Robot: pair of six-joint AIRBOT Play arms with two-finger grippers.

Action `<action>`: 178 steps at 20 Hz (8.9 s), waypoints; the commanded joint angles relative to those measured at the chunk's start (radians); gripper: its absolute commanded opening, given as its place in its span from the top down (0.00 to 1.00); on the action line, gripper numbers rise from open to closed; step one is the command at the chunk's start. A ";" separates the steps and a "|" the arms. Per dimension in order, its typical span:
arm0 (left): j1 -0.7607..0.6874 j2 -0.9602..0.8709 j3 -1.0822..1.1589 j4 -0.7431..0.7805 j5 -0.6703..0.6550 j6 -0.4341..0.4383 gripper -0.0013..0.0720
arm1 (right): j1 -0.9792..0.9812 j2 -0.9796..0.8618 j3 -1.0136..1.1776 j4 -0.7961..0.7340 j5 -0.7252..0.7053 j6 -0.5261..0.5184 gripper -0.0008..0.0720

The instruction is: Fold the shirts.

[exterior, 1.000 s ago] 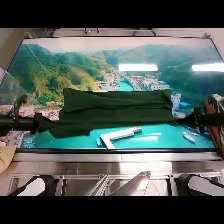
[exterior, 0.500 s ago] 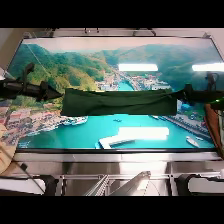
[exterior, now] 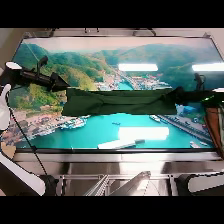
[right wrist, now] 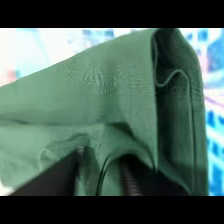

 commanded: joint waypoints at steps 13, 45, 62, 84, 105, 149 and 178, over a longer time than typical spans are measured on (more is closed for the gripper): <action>-0.264 -0.050 0.177 0.002 -0.121 -0.132 0.82 | 0.092 -0.125 0.093 -0.067 0.063 0.053 0.40; -0.258 0.409 -0.305 -0.193 0.033 0.056 0.96 | 0.493 0.098 0.460 -0.187 0.188 0.471 0.96; -0.076 0.648 -0.859 -0.262 0.057 0.226 0.96 | 0.372 0.037 0.440 -0.185 0.337 0.351 0.41; 0.041 0.782 -0.859 -0.261 0.049 0.180 0.96 | 0.380 -0.149 0.159 -0.033 0.132 0.196 0.96; 0.003 0.782 -0.859 -0.252 0.025 0.200 0.96 | -0.560 0.355 0.422 -0.872 0.501 0.983 0.96; -0.018 0.900 -0.779 -0.354 0.036 0.218 0.97 | 0.026 0.372 0.538 -0.619 0.428 0.777 0.95; -0.119 1.045 -1.088 -0.184 0.148 0.164 0.97 | 0.872 0.505 -0.003 -0.709 -0.024 0.794 0.96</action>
